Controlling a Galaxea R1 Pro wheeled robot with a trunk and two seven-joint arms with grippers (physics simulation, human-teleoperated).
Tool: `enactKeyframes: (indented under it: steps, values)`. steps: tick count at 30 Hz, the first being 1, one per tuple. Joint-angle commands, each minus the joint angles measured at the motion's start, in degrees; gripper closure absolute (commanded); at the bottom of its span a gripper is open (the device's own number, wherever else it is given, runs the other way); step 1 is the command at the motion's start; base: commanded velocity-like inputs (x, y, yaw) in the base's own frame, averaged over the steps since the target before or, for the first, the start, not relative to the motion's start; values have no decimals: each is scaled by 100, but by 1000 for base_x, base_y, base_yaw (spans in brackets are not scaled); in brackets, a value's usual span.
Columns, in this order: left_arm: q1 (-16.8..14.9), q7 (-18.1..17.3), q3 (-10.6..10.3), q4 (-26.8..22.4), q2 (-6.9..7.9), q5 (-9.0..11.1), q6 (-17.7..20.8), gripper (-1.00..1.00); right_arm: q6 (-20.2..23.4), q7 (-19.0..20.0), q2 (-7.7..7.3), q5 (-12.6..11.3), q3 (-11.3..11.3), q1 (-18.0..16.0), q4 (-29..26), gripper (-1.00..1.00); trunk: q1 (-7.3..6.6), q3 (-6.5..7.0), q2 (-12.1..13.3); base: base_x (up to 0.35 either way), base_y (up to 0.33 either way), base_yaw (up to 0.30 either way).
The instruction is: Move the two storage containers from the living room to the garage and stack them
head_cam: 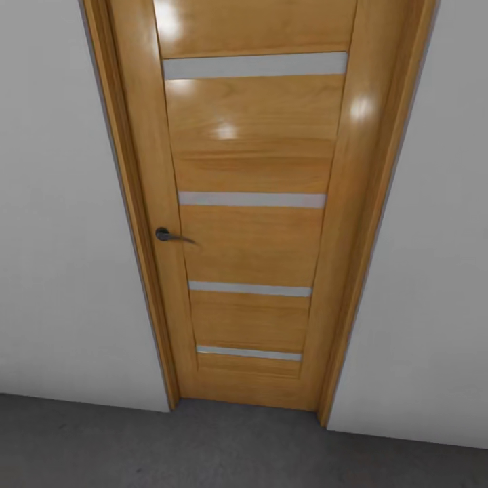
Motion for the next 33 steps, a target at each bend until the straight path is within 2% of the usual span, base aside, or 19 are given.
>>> enactKeyframes:
  steps: [1, 16, 27, 33]
  values:
    - [1, 0, 7, -6, 0, 25, -7, -100, -21, -2, -1, 6, 4, 0, 1, -100, 2, -4, -2, 120, -3, 21]
    - [1, 0, 7, -13, -1, 25, -7, -100, -30, -2, 14, -1, -1, 1, 1, -100, 2, -4, -2, 25, 0, 4]
    - [1, 0, 7, -12, 1, 25, -7, -100, -18, -2, 7, -1, 1, 1, 1, -100, 2, -4, -2, 240, 0, 0]
    - [1, 0, 14, -13, 8, 25, -7, -100, -16, 3, 22, -13, -5, 1, 1, -100, 2, -4, -2, 63, 0, 0]
